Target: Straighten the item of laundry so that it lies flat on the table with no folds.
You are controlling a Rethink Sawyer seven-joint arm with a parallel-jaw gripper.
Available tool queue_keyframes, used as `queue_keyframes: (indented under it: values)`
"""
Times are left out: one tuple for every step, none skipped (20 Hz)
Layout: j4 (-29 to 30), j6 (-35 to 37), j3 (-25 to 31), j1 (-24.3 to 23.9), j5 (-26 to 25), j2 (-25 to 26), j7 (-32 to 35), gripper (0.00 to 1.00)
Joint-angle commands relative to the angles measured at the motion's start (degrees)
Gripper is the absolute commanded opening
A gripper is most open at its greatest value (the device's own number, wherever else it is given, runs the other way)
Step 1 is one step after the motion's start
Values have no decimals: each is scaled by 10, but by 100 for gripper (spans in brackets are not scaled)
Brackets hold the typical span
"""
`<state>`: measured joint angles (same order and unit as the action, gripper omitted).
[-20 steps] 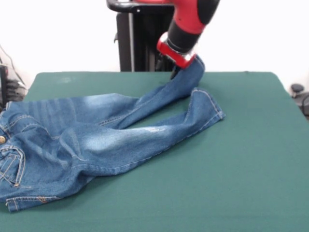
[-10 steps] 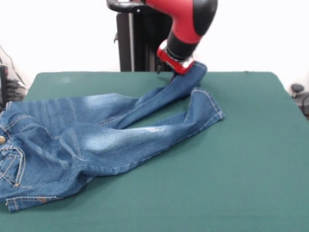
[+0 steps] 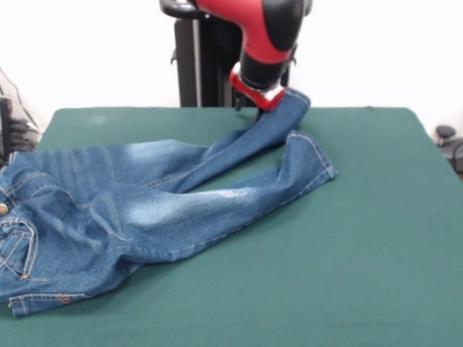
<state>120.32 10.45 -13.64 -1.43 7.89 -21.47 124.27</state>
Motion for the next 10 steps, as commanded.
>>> queue_keyframes:
  values:
    - [-55, -171, 150, 39, 17, 52, 119, 100]
    - [-51, -163, 148, 45, 16, 40, 118, 100]
    - [-45, -158, 151, 44, 15, 29, 115, 100]
    - [-36, -151, 161, 36, 14, 19, 114, 100]
    - [-29, -145, 171, 28, 13, 11, 112, 100]
    - [-26, -142, 167, 33, 12, 2, 110, 100]
    - [-27, -140, 153, 49, 15, -6, 111, 100]
    - [-28, -135, 140, 61, 17, -14, 109, 100]
    - [-28, -130, 125, 76, 21, -22, 110, 100]
    - [-28, -127, 118, 83, 22, -27, 109, 100]
